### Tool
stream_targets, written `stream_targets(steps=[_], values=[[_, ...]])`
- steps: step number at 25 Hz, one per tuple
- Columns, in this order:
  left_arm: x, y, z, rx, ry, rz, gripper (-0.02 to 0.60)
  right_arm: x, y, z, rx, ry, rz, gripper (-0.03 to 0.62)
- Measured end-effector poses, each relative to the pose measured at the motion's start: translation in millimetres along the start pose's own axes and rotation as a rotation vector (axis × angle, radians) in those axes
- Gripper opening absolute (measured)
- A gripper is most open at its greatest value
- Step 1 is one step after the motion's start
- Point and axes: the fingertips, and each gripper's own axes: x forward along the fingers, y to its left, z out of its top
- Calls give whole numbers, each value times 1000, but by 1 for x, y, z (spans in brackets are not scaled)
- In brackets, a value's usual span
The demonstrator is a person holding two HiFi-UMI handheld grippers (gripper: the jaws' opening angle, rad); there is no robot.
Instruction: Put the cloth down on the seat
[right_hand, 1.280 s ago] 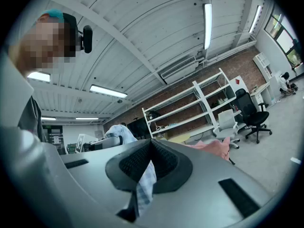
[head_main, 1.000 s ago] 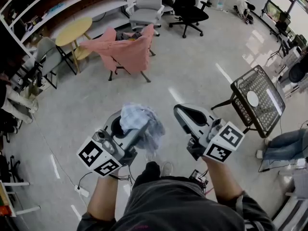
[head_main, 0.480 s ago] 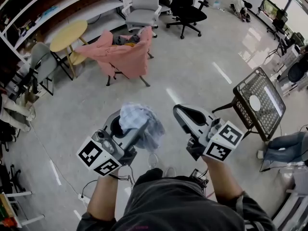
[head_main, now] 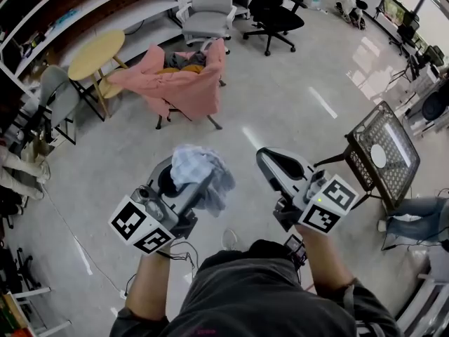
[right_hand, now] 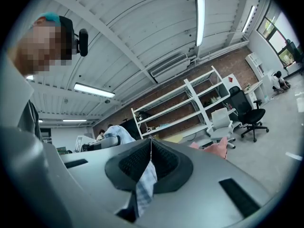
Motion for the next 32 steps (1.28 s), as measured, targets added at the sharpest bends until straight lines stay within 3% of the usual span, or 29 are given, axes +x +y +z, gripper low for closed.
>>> stream_targets(steps=[18,23,26,32], values=[[59,85,4,-1,17,6,156,59,-85,17,14,-12,-17,15],[67,100,-17,1,17,11,156,65,-108,-2,20,-7,-8,15],[88,124,-30,1,18,21,156,78,-142,-8,27,-6,-3,15],[168,179,-4,-19,35,55,156,120,-223,44,56,15,-1,15]])
